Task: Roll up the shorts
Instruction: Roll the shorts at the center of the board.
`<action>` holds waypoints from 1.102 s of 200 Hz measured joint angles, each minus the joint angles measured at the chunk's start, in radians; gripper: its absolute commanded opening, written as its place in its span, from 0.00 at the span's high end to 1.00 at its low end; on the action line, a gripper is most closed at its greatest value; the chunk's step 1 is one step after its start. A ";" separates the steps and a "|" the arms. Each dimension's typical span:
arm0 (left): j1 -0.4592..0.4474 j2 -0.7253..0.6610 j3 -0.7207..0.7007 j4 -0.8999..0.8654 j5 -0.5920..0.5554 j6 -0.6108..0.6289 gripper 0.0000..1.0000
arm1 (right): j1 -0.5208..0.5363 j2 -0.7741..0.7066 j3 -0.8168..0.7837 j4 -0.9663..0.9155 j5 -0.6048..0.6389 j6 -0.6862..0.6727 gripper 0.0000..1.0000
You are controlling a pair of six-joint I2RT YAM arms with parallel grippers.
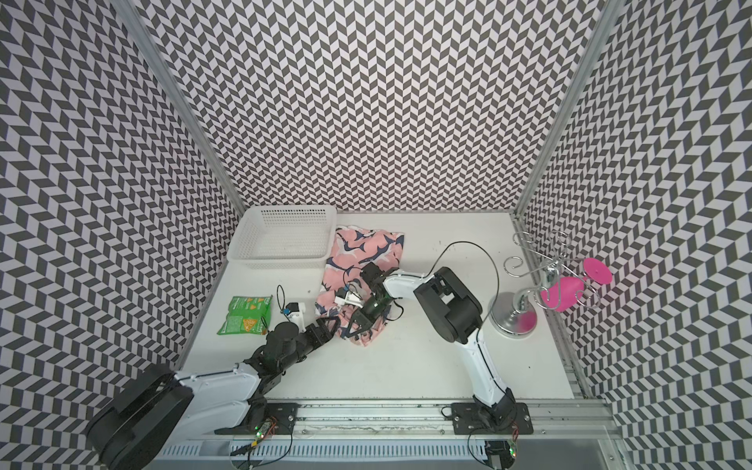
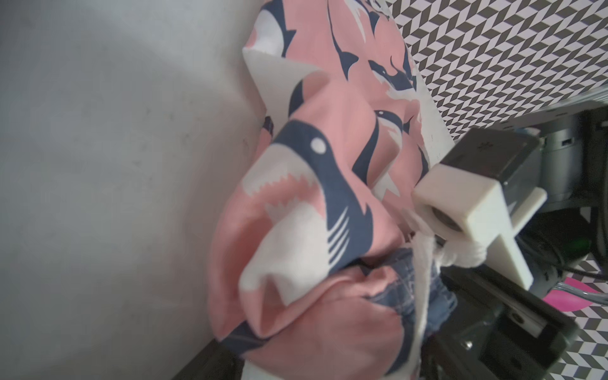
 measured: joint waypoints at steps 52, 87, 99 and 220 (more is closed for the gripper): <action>0.000 0.185 0.042 0.129 -0.010 0.000 0.76 | -0.005 0.000 -0.024 0.035 -0.009 0.009 1.00; -0.001 0.204 0.082 0.095 0.002 0.029 1.00 | -0.005 -0.030 -0.066 0.097 0.017 0.037 0.86; -0.001 0.197 0.100 0.069 0.011 0.031 1.00 | -0.006 -0.076 -0.109 0.139 0.062 0.063 0.82; 0.029 0.156 0.288 -0.316 0.117 -0.063 1.00 | 0.386 -0.877 -0.780 0.655 1.143 0.082 0.46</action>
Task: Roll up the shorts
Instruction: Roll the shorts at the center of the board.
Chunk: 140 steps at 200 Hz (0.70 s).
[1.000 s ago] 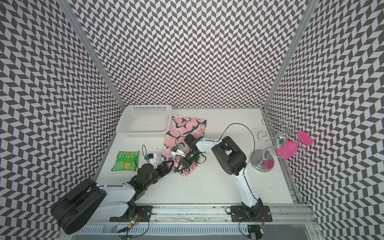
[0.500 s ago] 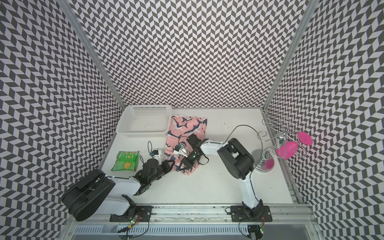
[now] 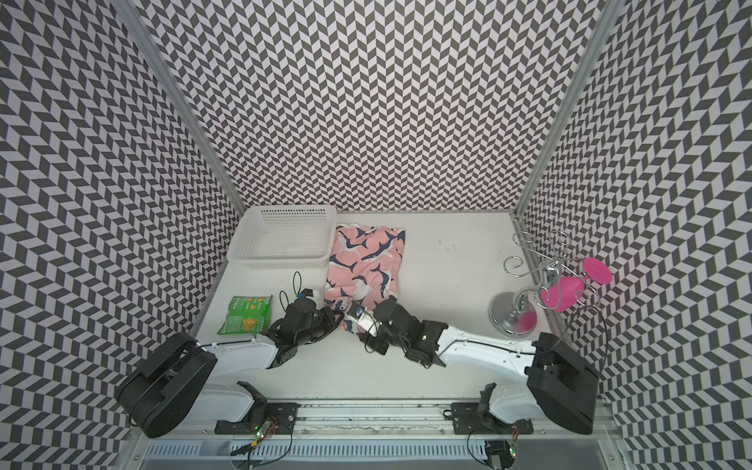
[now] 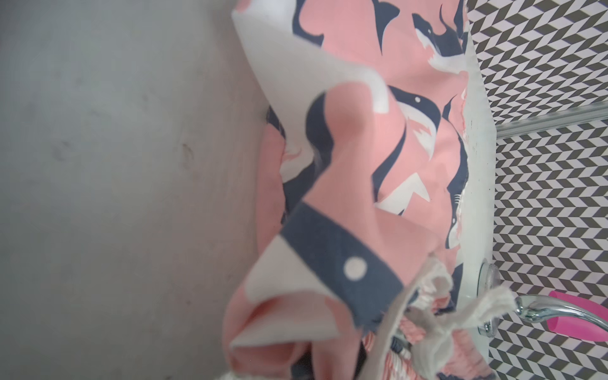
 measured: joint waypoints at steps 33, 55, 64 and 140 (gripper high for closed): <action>0.022 0.000 0.047 -0.076 0.045 -0.023 1.00 | 0.140 0.014 -0.110 0.139 0.265 -0.138 0.43; 0.050 0.000 0.053 -0.103 0.080 -0.035 1.00 | 0.180 0.076 -0.113 0.256 0.390 -0.229 0.42; 0.060 0.000 0.053 -0.112 0.093 -0.040 1.00 | 0.195 0.115 -0.113 0.306 0.430 -0.263 0.42; 0.100 -0.009 0.053 -0.123 0.167 -0.049 1.00 | 0.204 0.392 -0.062 0.513 0.537 -0.380 0.42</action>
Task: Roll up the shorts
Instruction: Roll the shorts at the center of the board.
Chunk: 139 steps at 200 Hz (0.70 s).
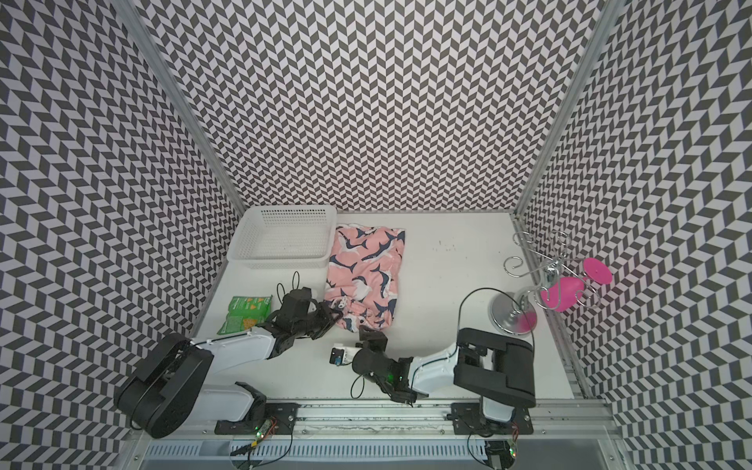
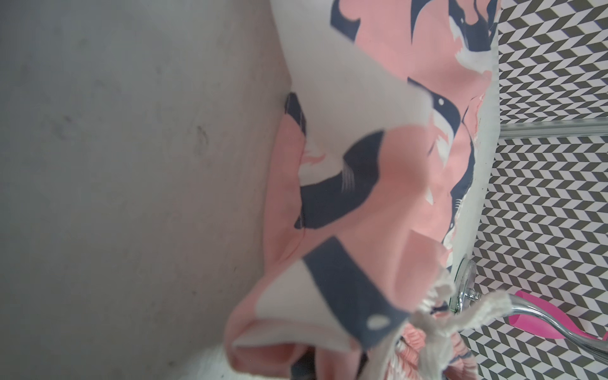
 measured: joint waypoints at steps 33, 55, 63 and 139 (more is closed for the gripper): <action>0.003 -0.016 0.000 0.000 0.027 -0.008 1.00 | -0.046 0.114 0.038 0.089 0.008 -0.035 0.42; 0.005 -0.018 0.000 0.002 0.041 -0.016 1.00 | -0.081 0.171 0.056 0.148 0.018 -0.056 0.42; 0.009 -0.018 0.000 0.002 0.046 -0.018 1.00 | -0.098 0.179 0.065 0.154 0.017 -0.061 0.43; 0.053 -0.028 -0.013 0.009 0.064 -0.021 0.25 | -0.198 0.171 0.164 -0.042 -0.156 -0.006 0.97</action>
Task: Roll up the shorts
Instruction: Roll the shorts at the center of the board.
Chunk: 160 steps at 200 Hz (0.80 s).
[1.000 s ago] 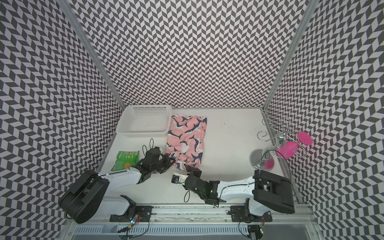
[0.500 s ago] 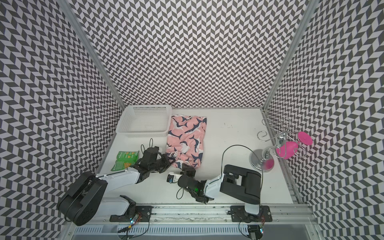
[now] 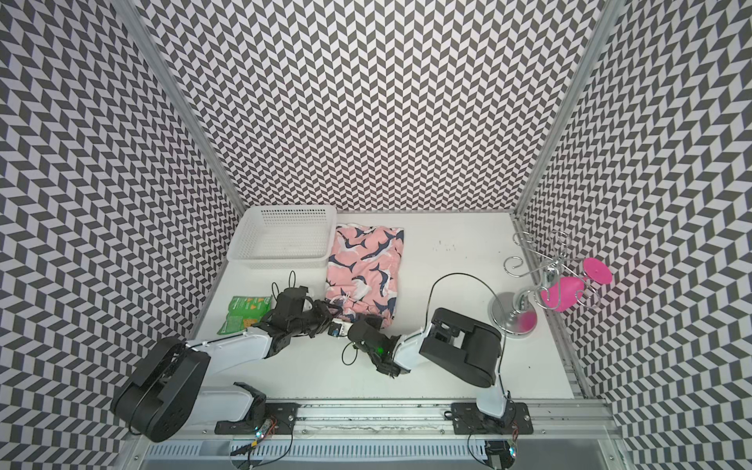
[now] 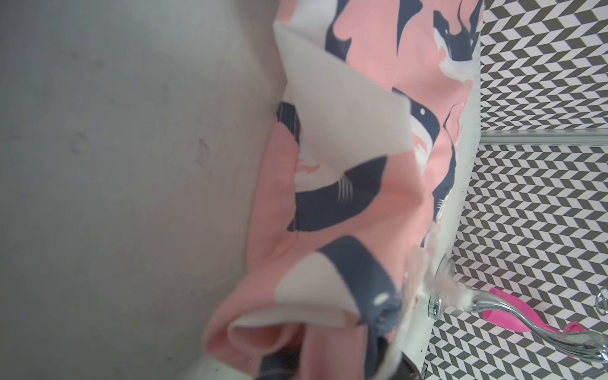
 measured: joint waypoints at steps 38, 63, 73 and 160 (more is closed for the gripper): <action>0.015 -0.189 -0.042 -0.047 -0.041 0.008 0.15 | -0.042 -0.069 0.071 -0.259 -0.185 0.118 1.00; 0.031 -0.383 -0.080 -0.128 -0.109 0.012 0.15 | -0.045 -0.079 0.127 -0.404 -0.308 0.170 1.00; 0.035 -0.460 -0.096 -0.161 -0.133 0.012 0.14 | -0.046 -0.079 0.158 -0.465 -0.367 0.190 1.00; 0.008 -0.764 -0.253 -0.351 -0.173 0.031 0.12 | -0.261 0.037 0.447 -0.859 -1.037 0.365 1.00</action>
